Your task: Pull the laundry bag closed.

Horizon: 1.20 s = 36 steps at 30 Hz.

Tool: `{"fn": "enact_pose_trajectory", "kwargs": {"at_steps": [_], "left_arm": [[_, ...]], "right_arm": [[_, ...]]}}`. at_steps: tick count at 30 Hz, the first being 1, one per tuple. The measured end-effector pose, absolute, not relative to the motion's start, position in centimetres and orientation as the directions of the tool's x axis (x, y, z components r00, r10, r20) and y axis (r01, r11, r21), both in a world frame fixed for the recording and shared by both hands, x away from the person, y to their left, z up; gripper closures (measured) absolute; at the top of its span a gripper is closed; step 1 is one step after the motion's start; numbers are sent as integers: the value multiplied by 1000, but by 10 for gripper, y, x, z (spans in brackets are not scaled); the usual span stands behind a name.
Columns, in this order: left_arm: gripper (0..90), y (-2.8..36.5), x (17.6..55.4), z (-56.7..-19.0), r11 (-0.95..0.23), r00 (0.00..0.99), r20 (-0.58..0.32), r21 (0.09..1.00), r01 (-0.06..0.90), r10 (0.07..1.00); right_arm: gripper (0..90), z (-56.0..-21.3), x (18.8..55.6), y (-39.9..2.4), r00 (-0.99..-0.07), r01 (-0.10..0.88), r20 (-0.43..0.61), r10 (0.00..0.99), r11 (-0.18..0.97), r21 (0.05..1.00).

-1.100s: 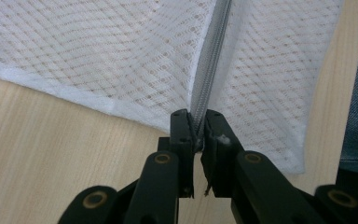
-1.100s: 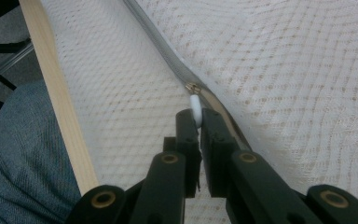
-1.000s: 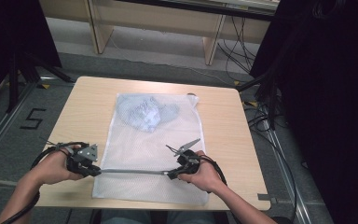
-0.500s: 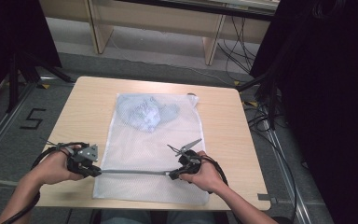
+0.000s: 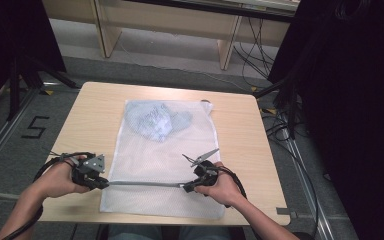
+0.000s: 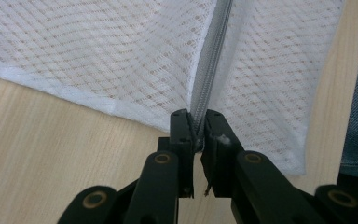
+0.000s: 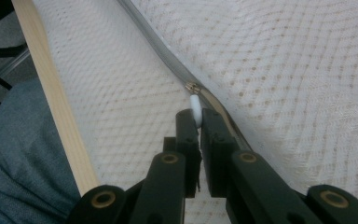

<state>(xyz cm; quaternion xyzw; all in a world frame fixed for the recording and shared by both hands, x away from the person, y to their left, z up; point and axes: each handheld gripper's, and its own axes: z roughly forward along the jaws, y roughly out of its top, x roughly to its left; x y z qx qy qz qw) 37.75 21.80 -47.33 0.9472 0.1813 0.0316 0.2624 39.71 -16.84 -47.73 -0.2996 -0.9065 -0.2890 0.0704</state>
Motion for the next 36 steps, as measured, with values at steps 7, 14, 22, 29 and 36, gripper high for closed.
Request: {"fn": "enact_pose_trajectory", "kwargs": {"at_steps": [7, 14, 22, 29, 36], "left_arm": [[827, 219, 378, -473, -799, 932, -37, 505, 328, 359], [826, 218, 379, -473, -802, 935, -30, 505, 319, 353], [826, 218, 379, -473, -802, 935, -31, 503, 321, 354], [826, 219, 379, -473, -801, 933, -32, 503, 325, 358], [826, 218, 379, -474, -799, 931, -39, 501, 332, 362]], "right_arm": [[871, -477, 396, -172, -801, 595, 281, 529, 644, 481], [871, -477, 396, -175, -797, 600, 287, 532, 639, 481], [871, -477, 395, -180, -788, 611, 285, 547, 633, 476], [871, -477, 395, -184, -784, 614, 279, 554, 633, 471], [871, -477, 395, -189, -782, 617, 280, 557, 629, 472]]}}
